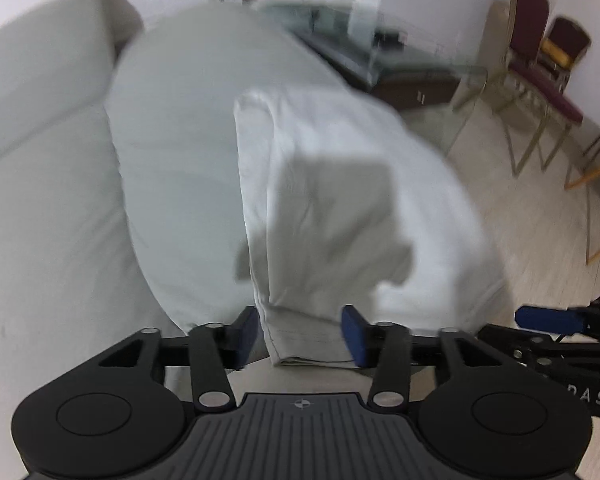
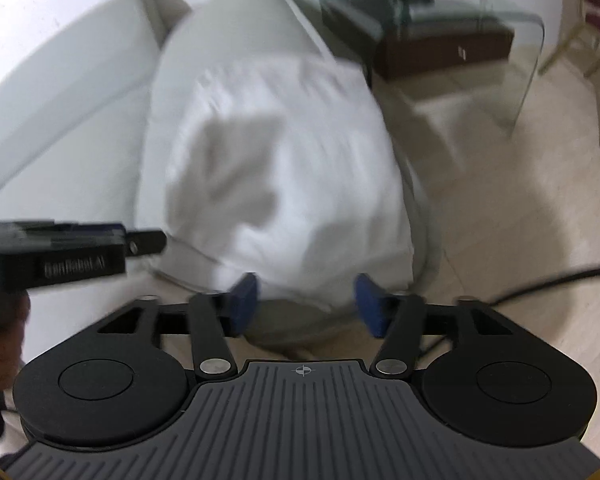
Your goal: Fold clothes
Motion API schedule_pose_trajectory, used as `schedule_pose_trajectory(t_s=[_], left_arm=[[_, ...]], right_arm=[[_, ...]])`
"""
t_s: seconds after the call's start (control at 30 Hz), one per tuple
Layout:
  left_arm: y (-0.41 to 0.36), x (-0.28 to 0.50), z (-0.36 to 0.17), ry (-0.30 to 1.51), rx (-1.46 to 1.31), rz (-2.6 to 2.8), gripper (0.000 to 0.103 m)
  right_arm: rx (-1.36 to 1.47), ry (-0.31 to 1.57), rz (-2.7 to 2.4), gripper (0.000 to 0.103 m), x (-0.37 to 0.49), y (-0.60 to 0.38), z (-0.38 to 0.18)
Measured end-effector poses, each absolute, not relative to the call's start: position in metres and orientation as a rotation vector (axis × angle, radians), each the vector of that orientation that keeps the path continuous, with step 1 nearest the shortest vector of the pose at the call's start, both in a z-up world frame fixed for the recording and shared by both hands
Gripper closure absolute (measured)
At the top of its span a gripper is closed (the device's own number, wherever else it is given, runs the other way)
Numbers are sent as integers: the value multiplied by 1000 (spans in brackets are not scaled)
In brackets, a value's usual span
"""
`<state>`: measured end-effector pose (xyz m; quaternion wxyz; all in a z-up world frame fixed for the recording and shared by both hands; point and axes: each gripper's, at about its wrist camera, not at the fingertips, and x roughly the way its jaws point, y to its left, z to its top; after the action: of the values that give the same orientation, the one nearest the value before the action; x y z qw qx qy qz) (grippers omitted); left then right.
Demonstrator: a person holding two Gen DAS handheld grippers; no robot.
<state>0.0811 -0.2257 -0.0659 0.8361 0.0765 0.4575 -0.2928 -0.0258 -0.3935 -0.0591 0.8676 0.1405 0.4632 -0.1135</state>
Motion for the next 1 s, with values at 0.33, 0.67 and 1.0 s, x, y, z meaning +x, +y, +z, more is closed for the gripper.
schedule_pose_trajectory(t_s=[0.33, 0.67, 1.0], left_arm=[[-195, 40, -6, 849, 65, -544, 15], [-184, 13, 19, 794, 55, -518, 12], [-193, 17, 9, 846, 63, -508, 11]], right_arm=[[200, 881, -240, 23, -45, -358, 14], [137, 851, -263, 21, -69, -342, 48], [126, 875, -282, 21, -69, -342, 41]])
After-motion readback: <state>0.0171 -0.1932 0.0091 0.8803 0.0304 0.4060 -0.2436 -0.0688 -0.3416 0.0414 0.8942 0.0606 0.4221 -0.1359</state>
